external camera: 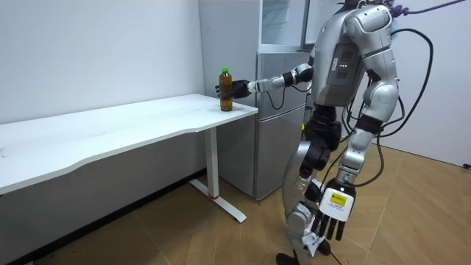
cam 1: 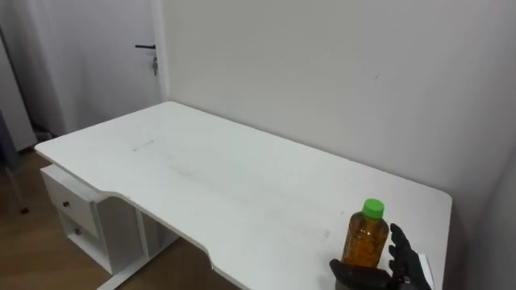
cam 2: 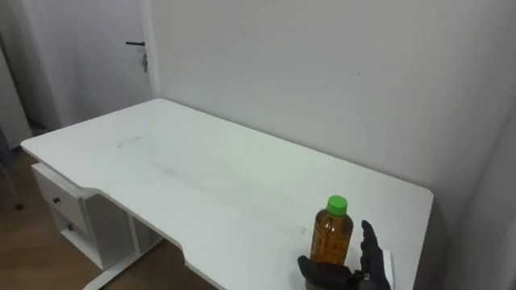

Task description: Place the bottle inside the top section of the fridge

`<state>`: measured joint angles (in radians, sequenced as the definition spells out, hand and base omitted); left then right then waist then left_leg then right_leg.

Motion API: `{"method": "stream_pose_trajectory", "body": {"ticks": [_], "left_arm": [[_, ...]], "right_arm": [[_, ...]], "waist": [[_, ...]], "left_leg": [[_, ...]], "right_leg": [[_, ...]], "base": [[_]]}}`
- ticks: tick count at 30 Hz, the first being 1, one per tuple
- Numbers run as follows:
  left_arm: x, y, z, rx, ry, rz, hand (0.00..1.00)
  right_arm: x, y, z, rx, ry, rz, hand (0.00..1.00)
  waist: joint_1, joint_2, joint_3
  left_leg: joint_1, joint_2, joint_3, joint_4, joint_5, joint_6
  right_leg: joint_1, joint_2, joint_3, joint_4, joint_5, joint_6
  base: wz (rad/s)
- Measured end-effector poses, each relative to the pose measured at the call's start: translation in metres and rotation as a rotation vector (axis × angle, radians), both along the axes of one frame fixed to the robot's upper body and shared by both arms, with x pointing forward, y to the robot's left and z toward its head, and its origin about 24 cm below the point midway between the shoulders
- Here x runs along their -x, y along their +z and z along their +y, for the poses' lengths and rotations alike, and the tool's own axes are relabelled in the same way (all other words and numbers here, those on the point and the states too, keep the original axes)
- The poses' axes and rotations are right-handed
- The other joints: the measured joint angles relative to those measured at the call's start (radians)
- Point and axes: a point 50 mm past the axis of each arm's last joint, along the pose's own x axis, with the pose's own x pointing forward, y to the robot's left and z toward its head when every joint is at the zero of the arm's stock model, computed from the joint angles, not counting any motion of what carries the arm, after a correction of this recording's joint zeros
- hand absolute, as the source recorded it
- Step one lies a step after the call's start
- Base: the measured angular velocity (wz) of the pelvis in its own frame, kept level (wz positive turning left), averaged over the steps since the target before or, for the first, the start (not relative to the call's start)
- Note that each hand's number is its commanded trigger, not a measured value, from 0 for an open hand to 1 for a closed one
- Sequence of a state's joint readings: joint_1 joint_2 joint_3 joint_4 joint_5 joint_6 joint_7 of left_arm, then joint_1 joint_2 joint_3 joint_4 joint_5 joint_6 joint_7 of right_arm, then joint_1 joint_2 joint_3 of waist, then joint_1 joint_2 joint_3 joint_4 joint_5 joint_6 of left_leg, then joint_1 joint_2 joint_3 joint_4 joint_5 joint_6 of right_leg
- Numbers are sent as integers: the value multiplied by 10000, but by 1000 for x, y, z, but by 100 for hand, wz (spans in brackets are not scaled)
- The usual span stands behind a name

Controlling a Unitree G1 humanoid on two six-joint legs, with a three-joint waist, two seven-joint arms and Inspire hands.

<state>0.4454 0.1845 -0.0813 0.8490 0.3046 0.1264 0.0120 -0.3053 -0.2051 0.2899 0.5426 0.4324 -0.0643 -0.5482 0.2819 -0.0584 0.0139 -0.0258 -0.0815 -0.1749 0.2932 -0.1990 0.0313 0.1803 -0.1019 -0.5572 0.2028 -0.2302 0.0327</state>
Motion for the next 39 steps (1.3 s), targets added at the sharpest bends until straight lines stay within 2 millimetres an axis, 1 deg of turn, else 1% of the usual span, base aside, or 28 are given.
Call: {"method": "stream_pose_trajectory", "body": {"ticks": [9,14,19,22,29,31,33,34,35,36,39], "left_arm": [[9,-1,2,-153,88,506,0],[9,-1,2,-194,98,510,0],[9,-1,2,-195,131,511,0],[10,-1,2,-220,162,581,0],[12,-1,3,-276,366,569,0],[14,0,2,-257,472,579,0],[18,2,2,-223,570,557,0],[21,2,1,-224,590,608,0],[22,2,1,-225,595,630,0],[23,3,2,-232,608,684,0],[25,3,4,-308,595,726,0]], "right_arm": [[-3,-2,-7,-61,-201,229,0],[-3,-1,-13,94,-226,201,0],[-4,-1,-10,-216,201,236,0],[-4,-2,-10,-437,272,255,0],[-4,-3,-10,-774,228,292,0],[-4,-3,-10,-1099,154,331,0],[-4,-4,-10,-1299,88,357,0],[-4,-4,-10,-1389,44,373,37],[-4,-4,-11,-1414,24,376,78],[-4,-4,-12,-1462,-28,379,100],[-2,-8,-18,-1401,-190,580,100]], "waist": [[21,61,38],[109,80,23],[268,61,-8],[282,46,-24],[298,43,-28],[289,38,-31],[288,51,-24],[288,63,-19],[284,70,-21],[273,96,-25],[283,139,-32]], "left_leg": [[-5,-18,-94,75,20,8],[-12,-23,-90,114,20,7],[0,-41,-108,114,23,11],[-1,-36,-159,115,24,13],[-52,-36,-169,138,23,11],[-61,-96,-200,157,23,12],[-63,-106,-219,165,23,12],[-80,-110,-230,189,23,12],[-98,-111,-240,204,23,12],[-170,-121,-274,257,22,12],[-250,-152,-359,337,21,11]], "right_leg": [[88,-16,-152,-1,-2,13],[86,-20,-148,-2,-10,21],[104,-34,-183,-3,-41,56],[117,-41,-215,12,-48,67],[101,-36,-226,10,-48,68],[103,-34,-219,9,-48,68],[103,-34,-219,8,-48,68],[100,-33,-224,9,-48,68],[95,-31,-229,9,-48,68],[74,-27,-271,10,-48,68],[69,-25,-344,10,-48,68]], "base": [[4],[1],[1],[5],[0],[0],[0],[0],[7],[10],[11]]}}
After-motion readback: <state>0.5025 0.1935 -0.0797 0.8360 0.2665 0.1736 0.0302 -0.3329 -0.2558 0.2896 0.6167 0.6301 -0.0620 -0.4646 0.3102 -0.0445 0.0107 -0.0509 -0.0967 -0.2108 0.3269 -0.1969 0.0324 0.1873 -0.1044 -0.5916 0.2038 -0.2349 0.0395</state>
